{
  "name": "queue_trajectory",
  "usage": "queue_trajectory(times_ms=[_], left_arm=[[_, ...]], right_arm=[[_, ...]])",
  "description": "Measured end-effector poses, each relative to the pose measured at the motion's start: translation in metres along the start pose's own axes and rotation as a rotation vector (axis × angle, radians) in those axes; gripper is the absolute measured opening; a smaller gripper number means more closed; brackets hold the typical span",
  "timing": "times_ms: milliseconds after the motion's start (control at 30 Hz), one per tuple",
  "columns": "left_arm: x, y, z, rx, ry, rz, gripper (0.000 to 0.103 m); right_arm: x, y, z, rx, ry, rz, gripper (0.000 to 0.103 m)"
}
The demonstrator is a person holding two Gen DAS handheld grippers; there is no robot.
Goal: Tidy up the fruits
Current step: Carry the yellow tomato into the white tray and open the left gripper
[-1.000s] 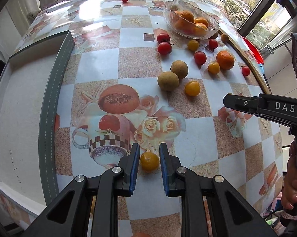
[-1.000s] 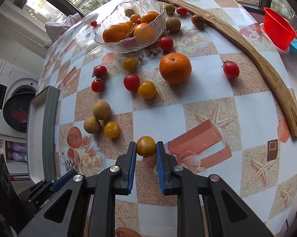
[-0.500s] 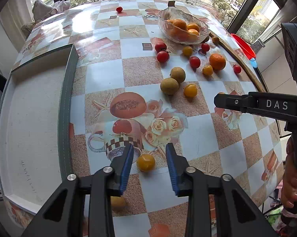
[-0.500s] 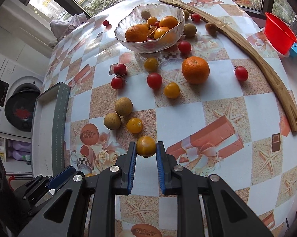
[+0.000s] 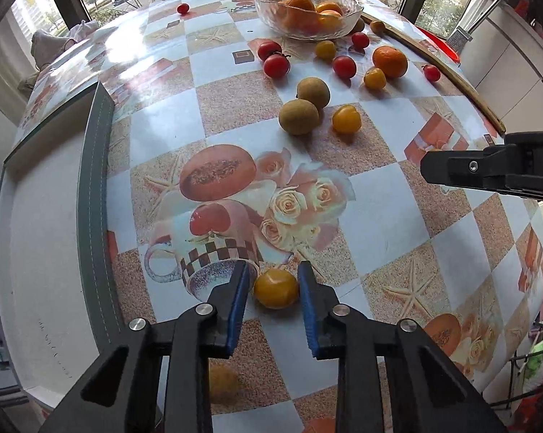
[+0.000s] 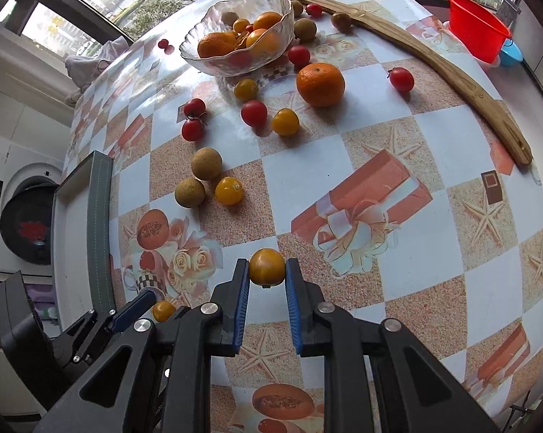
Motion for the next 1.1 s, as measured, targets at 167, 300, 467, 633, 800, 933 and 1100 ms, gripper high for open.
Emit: queue_trajectory(times_ms=[167,300,467,633,800,933,1100], left_arm=[[-0.013,-0.004,-0.013,-0.091,-0.127,0.018,0.023],[-0.038,0.002,-0.035,-0.162,-0.16,0.061,0.023],[-0.06,0.004,-0.077,-0.236,-0.143,0.099,0.023],[-0.071,0.0,-0.13,-0.293,-0.076,0.126,0.023],[-0.069,-0.014,-0.189,-0.351,0.001,0.125,0.023],[-0.059,-0.024,-0.233,-0.389,0.049,0.108,0.023],[-0.04,-0.03,-0.268,-0.408,0.074,0.08,0.024]], right_arm=[[-0.004,0.003,-0.012,-0.011,0.012,0.014,0.022],[-0.006,0.006,-0.029,-0.034,0.023,0.021,0.022],[-0.003,0.006,-0.063,-0.087,0.044,0.015,0.022],[0.007,0.004,-0.111,-0.161,0.073,0.0,0.022],[0.027,0.002,-0.167,-0.235,0.11,-0.028,0.022],[0.046,0.002,-0.214,-0.288,0.14,-0.05,0.022],[0.074,0.005,-0.259,-0.339,0.145,-0.071,0.022]])
Point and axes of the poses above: each gripper's, at about its wrist camera, not at the fingertips, and x roughly the way its jaws point, z to its right, y to its top, the point moved 9 cm from there along x, roughly the way its jaws point, and after that the axes turned 4 degrees about x, right-handed, at the moved point
